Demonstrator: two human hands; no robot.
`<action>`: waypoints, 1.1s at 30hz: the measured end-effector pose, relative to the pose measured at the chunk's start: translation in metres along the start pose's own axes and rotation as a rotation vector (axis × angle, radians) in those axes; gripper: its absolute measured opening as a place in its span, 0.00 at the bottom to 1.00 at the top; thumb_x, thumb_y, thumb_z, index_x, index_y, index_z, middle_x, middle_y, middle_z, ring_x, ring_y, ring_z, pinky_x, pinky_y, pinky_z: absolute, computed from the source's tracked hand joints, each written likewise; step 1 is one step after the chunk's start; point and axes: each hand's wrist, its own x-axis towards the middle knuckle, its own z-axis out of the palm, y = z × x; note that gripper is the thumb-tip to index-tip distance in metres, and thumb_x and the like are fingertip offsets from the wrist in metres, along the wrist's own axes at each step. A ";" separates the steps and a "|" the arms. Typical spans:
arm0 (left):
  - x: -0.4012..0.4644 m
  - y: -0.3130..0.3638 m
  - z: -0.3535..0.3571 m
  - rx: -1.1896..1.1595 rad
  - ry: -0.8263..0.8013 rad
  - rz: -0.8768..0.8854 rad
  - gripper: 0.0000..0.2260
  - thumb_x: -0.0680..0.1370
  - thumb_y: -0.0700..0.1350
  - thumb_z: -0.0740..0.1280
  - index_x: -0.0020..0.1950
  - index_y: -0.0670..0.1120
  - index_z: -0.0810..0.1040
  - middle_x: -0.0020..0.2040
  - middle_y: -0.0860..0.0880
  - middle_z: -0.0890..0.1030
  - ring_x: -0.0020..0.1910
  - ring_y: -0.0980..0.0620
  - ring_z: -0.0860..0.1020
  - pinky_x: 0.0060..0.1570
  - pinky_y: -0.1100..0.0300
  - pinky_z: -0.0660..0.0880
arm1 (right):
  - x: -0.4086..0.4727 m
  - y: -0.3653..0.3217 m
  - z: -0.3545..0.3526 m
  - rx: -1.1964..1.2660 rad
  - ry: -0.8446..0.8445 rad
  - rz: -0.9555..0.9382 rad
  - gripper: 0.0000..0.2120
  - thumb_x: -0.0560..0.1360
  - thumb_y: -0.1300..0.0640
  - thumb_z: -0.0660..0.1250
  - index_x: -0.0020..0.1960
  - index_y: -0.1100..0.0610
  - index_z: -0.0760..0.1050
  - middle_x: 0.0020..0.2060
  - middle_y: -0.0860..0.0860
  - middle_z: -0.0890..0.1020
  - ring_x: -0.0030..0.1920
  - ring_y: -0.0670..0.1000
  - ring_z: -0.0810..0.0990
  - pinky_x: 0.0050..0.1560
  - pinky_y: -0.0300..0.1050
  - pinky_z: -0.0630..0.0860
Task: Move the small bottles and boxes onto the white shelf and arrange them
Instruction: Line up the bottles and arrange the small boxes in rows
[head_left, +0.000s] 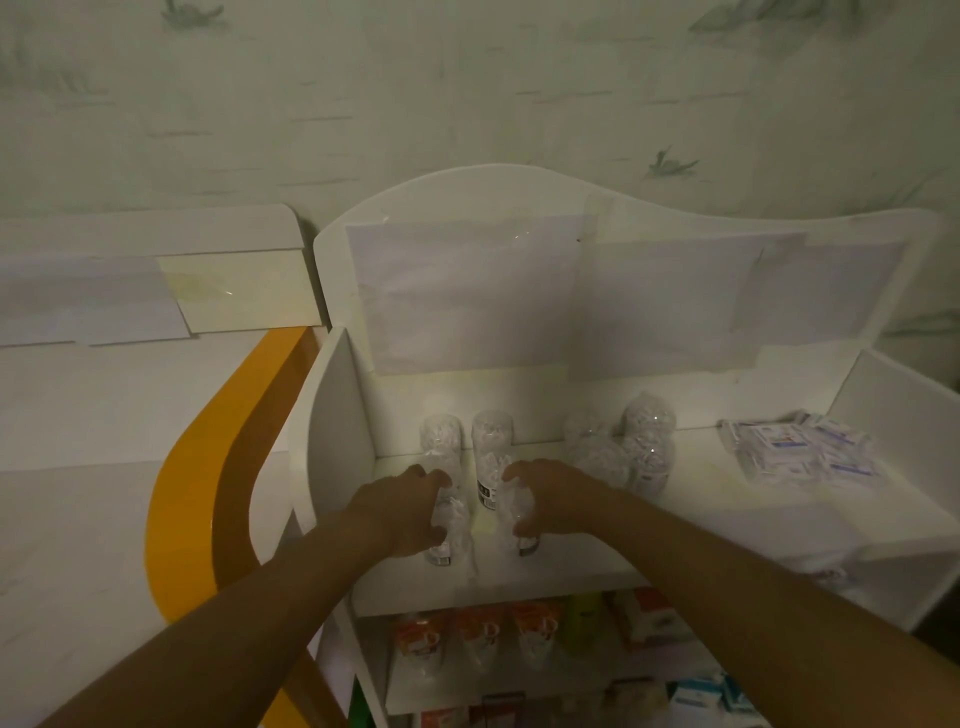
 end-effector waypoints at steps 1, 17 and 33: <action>0.001 0.002 0.000 -0.009 0.002 0.001 0.30 0.76 0.57 0.66 0.74 0.54 0.59 0.69 0.49 0.68 0.61 0.45 0.75 0.58 0.49 0.75 | 0.000 -0.003 0.002 0.002 0.015 0.003 0.36 0.69 0.50 0.75 0.72 0.50 0.63 0.68 0.53 0.71 0.66 0.54 0.71 0.64 0.48 0.70; -0.003 0.014 0.002 0.002 0.104 -0.039 0.33 0.72 0.66 0.66 0.72 0.52 0.63 0.65 0.48 0.73 0.58 0.47 0.77 0.55 0.52 0.76 | -0.011 -0.018 0.009 -0.100 0.130 0.119 0.38 0.66 0.34 0.71 0.68 0.53 0.64 0.60 0.54 0.75 0.58 0.55 0.76 0.55 0.51 0.76; -0.007 -0.003 0.008 -0.024 0.049 -0.147 0.38 0.68 0.71 0.66 0.70 0.51 0.64 0.63 0.48 0.74 0.56 0.47 0.77 0.54 0.50 0.77 | -0.012 -0.018 0.001 -0.263 0.036 0.085 0.37 0.69 0.39 0.71 0.72 0.49 0.62 0.65 0.52 0.73 0.63 0.56 0.75 0.57 0.52 0.73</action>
